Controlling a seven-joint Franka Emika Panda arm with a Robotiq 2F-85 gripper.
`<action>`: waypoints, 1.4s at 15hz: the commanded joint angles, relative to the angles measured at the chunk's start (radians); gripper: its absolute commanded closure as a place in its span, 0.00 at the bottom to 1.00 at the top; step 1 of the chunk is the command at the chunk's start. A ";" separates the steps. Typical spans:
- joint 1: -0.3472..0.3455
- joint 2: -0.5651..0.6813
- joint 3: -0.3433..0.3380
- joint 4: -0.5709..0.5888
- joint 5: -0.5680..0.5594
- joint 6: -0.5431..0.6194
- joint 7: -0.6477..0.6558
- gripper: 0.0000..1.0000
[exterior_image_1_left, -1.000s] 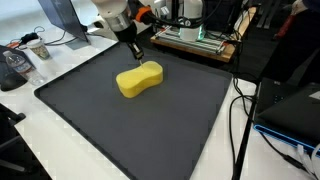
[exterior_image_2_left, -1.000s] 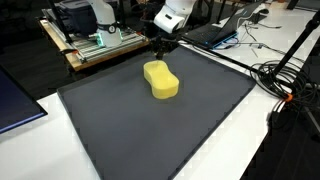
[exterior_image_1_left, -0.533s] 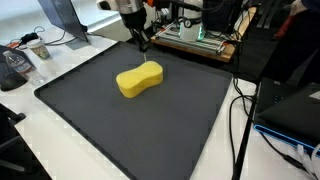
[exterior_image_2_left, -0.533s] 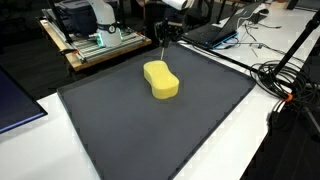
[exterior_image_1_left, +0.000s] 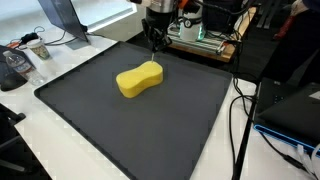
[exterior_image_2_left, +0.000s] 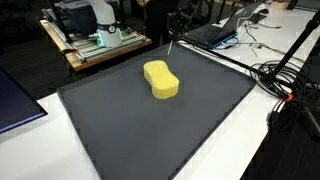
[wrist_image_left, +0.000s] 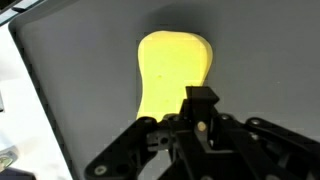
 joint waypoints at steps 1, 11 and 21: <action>0.030 0.016 0.026 0.028 -0.081 -0.051 0.071 0.96; 0.105 0.197 0.042 0.236 -0.228 -0.208 0.174 0.96; 0.117 0.504 -0.012 0.695 -0.182 -0.468 0.091 0.96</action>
